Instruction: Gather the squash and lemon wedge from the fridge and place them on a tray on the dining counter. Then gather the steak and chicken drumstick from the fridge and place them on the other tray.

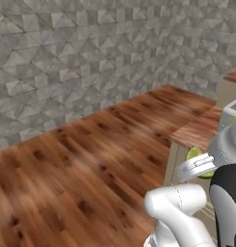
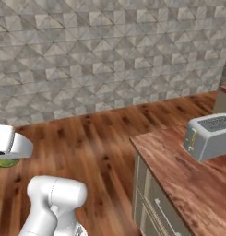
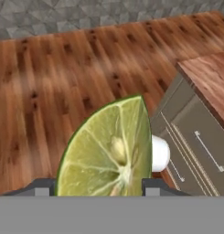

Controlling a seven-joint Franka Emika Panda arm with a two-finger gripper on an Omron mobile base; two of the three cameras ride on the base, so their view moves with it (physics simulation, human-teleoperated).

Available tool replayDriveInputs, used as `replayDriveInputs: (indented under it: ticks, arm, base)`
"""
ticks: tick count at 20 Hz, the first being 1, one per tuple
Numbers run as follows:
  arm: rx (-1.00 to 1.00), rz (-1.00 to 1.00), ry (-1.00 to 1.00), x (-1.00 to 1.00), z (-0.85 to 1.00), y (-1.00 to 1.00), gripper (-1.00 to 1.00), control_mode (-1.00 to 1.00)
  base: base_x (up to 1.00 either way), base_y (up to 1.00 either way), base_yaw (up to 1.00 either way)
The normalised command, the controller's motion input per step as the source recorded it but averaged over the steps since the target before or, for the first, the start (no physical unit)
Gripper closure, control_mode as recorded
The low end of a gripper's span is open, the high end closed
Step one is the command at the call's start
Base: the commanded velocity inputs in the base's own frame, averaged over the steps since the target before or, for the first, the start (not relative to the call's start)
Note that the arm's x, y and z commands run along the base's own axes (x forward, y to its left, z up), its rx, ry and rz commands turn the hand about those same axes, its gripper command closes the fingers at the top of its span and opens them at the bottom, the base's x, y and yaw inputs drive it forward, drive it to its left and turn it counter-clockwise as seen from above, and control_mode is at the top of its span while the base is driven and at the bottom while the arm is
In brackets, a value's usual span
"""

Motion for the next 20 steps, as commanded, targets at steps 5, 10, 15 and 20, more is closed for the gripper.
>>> replayDriveInputs:
  ticks: [5,10,15,20]
  arm:
    - [0.00,0.00,0.00,0.00,0.00,0.00,1.00,1.00]
    - [0.00,0.00,0.00,0.00,0.00,0.00,1.00,1.00]
    - [0.00,0.00,0.00,0.00,0.00,0.00,1.00,1.00]
    - [0.00,0.00,0.00,0.00,0.00,0.00,1.00,1.00]
  base:
    - [1.00,0.44,-0.35]
    - [1.00,0.54,-0.37]
    - [1.00,0.51,-0.39]
    - [1.00,0.46,-0.39]
